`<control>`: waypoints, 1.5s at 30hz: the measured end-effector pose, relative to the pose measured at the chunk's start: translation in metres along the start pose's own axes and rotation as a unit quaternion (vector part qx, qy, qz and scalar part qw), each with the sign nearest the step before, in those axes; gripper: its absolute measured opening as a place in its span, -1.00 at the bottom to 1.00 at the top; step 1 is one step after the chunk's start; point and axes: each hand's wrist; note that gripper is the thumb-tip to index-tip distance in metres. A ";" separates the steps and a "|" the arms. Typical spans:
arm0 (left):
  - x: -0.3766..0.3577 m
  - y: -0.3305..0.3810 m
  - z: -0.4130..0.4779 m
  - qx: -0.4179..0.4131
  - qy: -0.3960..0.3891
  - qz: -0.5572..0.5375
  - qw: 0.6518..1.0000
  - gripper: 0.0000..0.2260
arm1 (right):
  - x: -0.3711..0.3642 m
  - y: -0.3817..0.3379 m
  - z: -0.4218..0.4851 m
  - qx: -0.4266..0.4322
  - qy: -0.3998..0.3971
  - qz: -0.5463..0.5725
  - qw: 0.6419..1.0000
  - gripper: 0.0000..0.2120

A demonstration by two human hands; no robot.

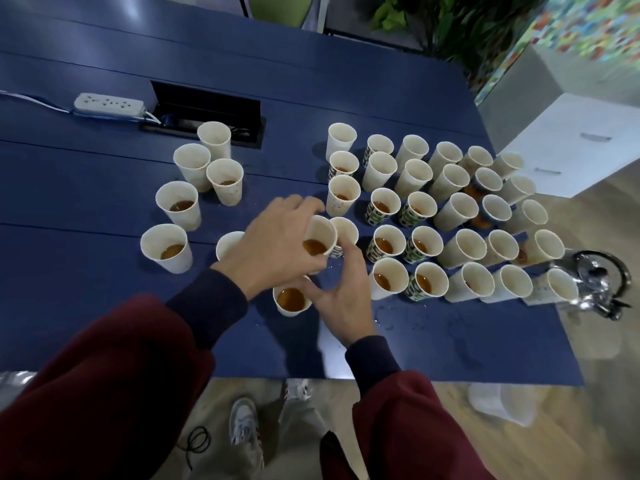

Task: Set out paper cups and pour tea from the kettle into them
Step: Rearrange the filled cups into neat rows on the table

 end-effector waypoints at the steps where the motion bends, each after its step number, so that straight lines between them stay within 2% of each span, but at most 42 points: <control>1: -0.003 0.006 -0.006 -0.008 -0.009 -0.004 1.000 -0.41 | 0.000 -0.002 -0.005 0.018 0.002 -0.001 1.000 -0.33; 6: -0.017 0.013 -0.020 -0.009 -0.055 -0.064 0.996 -0.33 | 0.006 0.003 -0.023 0.015 0.055 0.026 0.998 -0.45; 9: -0.027 0.002 -0.022 0.031 -0.055 -0.104 0.993 -0.35 | 0.007 0.020 -0.026 -0.019 0.070 0.044 0.996 -0.48; 12: -0.043 -0.021 -0.027 0.081 -0.070 -0.001 0.994 -0.42 | 0.005 0.039 -0.025 -0.040 0.091 0.029 0.995 -0.48; 17: -0.065 -0.036 -0.041 0.094 -0.172 0.094 0.976 -0.22 | -0.001 0.057 -0.015 -0.062 0.093 0.032 0.993 -0.47; 19: -0.071 -0.037 -0.044 0.107 -0.170 0.088 0.976 -0.24 | -0.004 0.064 -0.010 -0.072 0.084 0.040 0.993 -0.48; 24: -0.077 -0.034 -0.043 0.137 -0.143 0.100 0.975 -0.52 | -0.008 0.077 -0.004 -0.094 0.062 0.040 0.993 -0.47; 29: -0.073 -0.035 -0.041 0.174 -0.119 0.089 0.973 -0.51 | -0.012 0.090 -0.003 -0.104 0.062 0.014 0.993 -0.45; 38: -0.064 -0.032 -0.046 0.177 -0.092 0.097 0.975 -0.50 | -0.015 0.096 -0.008 -0.116 0.028 -0.004 0.993 -0.34; 45: -0.045 -0.027 -0.041 0.119 -0.062 0.095 0.986 -0.55 | -0.006 0.077 -0.023 -0.109 0.029 0.001 0.994 -0.15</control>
Point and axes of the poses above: each hand's wrist, its own z-axis towards the middle knuckle, its own x-axis out of the back of the hand, y = z × x, and after that the axes turned 6 degrees about -z, right-handed
